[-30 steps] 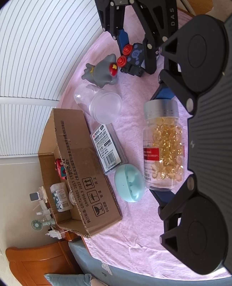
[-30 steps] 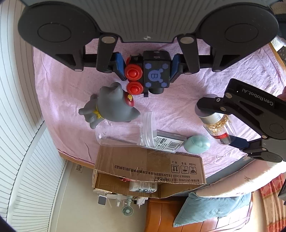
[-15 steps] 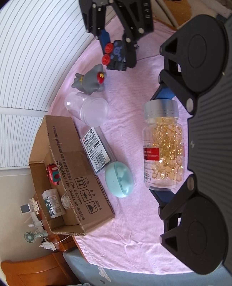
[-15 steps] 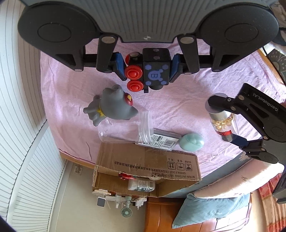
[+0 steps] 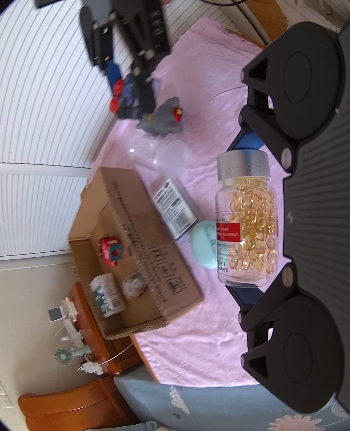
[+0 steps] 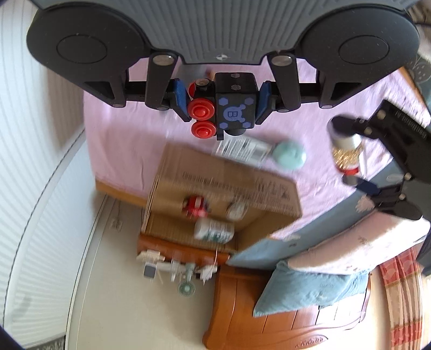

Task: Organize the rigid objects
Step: 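Carry the train into the box and open the right tool while the left tool carries the bottle, then lower the capsule bottle into the box and open the left tool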

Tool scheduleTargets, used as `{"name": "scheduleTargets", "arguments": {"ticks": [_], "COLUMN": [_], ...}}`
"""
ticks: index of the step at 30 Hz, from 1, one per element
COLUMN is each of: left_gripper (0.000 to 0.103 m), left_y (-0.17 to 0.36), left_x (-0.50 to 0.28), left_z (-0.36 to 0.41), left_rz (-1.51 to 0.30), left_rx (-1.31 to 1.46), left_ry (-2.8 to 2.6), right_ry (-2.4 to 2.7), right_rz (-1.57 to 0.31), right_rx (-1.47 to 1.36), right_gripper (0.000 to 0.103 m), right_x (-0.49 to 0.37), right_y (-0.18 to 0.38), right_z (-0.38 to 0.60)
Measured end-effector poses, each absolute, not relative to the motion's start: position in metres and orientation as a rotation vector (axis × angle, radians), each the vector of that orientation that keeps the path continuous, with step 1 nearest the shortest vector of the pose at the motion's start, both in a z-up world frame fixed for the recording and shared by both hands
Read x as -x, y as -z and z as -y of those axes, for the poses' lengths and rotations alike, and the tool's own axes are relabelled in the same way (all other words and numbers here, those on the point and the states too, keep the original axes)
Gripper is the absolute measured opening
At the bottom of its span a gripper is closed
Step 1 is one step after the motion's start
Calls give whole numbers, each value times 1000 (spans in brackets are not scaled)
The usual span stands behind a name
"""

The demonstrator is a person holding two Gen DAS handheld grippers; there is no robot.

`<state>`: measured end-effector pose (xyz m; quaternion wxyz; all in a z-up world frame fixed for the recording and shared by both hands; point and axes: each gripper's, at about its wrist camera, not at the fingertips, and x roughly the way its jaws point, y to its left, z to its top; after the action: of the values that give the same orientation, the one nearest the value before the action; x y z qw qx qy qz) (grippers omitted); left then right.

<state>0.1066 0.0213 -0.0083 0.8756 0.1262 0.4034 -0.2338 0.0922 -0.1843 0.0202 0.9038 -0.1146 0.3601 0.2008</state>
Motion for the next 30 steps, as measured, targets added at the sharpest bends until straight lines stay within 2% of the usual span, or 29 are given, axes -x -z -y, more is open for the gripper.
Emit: {"name": "scheduleTargets", "arguments": {"ticks": [9,17,19,21,24,30], "left_gripper": [93,93,93,93,93,93], "left_y": [-11,-24,-27,-30,-34,-36], "left_x": [-126,-147,-153,-159,-170,-203], "left_z": [-28,-31,-30,-31,-31,-32], "left_rz": [-793,-763,-756,-752,-746,-751], "left_rx": [-255,-249,-249,-248,-246,-214], "left_ry": [445,399,394,390,381,347], "right_ry": [-396,-360,-332,-315,-330,-279], "right_rz": [-691,-720,-727,-731,-732,-800], "right_rx": [233,253,246,229,186,159], "right_gripper": [55,55,64,84,93,102], "right_x": [-181,-246,-252,-251,-243,-225], "right_y": [-40,-21,-16,-14,-16,-24], "right_z": [171,154,154,156,163,167]}}
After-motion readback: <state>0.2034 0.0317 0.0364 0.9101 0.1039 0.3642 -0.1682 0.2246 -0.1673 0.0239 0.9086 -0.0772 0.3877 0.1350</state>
